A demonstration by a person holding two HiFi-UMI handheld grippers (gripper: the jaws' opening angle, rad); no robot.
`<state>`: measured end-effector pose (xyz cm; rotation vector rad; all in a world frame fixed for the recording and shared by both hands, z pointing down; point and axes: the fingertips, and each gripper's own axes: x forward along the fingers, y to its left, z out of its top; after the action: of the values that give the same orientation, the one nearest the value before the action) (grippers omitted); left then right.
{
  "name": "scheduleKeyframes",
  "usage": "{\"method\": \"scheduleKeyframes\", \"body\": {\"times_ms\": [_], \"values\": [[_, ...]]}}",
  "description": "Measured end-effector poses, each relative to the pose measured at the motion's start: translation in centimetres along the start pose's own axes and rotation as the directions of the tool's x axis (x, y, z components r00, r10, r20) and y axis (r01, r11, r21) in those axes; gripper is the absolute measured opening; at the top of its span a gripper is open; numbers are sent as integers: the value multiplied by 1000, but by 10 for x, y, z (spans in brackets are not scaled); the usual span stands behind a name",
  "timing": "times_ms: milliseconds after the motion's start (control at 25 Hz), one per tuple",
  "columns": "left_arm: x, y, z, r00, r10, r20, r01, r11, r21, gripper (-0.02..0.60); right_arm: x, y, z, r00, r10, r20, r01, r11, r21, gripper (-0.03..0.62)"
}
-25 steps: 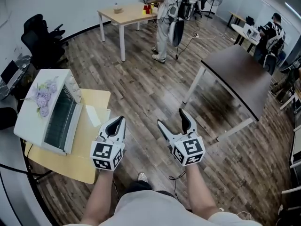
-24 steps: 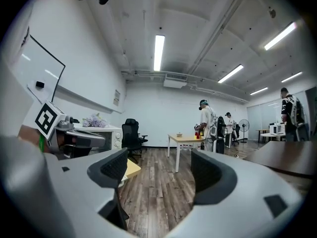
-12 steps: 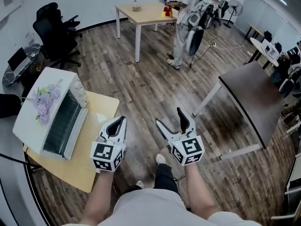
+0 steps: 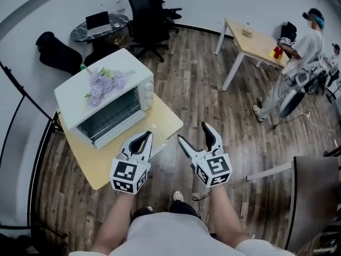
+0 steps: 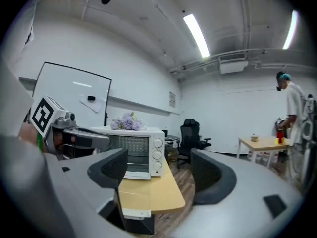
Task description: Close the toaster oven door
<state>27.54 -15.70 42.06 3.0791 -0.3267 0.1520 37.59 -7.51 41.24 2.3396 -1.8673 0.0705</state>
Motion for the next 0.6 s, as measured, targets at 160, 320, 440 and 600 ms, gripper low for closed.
{"method": "scheduleKeyframes", "body": {"times_ms": [160,320,440,600], "values": [[-45,28,-3,974,225,-14,-225,974,-20,15,37,40,3,974,226,-8,-226,974,-24,546],[-98,46,-9,902,431,-31,-432,901,-42,15,57,88,3,907,422,-18,-422,906,-45,546],[-136,55,-18,843,536,-46,-538,841,-59,15,64,125,2,853,521,-26,-522,851,-62,546],[-179,62,-29,769,637,-63,-640,765,-78,15,64,168,2,787,615,-35,-616,782,-94,546]]}}
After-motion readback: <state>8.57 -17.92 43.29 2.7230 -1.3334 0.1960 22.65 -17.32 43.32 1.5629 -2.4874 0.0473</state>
